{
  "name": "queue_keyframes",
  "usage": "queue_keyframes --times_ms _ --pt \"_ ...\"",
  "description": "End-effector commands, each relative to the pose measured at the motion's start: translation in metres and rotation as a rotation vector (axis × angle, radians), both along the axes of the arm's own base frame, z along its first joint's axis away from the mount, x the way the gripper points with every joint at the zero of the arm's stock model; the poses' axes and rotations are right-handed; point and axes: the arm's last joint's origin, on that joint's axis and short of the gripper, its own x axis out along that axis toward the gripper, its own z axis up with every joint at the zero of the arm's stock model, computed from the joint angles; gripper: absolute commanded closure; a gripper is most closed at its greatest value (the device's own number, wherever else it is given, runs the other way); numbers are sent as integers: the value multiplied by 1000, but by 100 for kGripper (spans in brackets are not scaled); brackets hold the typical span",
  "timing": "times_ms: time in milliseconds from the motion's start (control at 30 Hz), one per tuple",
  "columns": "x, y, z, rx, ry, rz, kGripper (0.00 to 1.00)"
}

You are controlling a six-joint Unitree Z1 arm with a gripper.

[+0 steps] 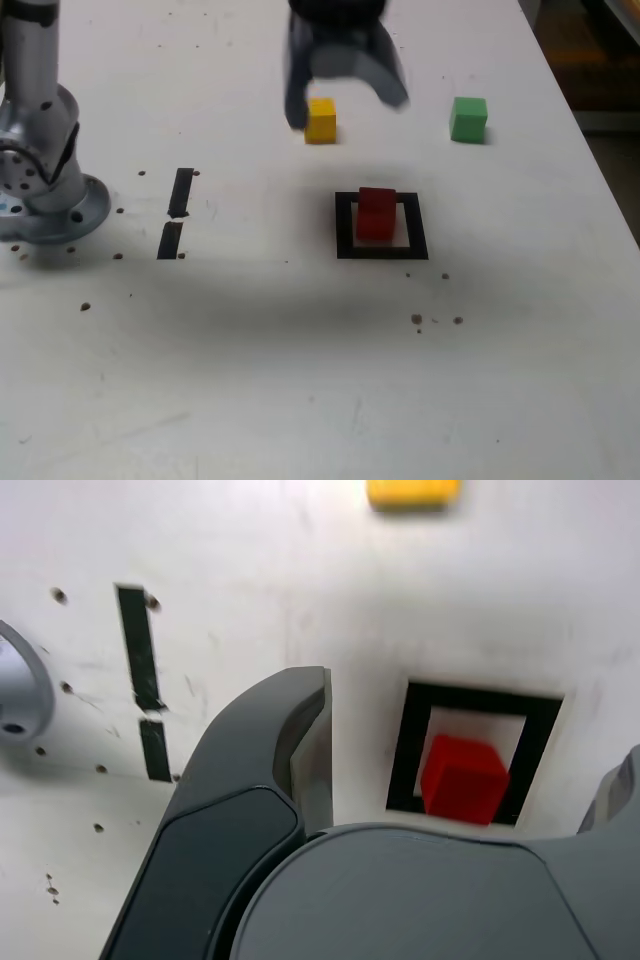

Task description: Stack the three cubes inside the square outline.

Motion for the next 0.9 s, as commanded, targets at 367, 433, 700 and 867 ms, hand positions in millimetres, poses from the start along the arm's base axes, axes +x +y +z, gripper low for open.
queue_keyframes --times_ms 367,433,700,867 --pt "4 97 -48 -37 75 65 4" --pt "6 105 -62 -50 79 70 4" --pt "9 118 -91 -70 120 78 17" --pt "9 118 -97 -76 124 77 34"
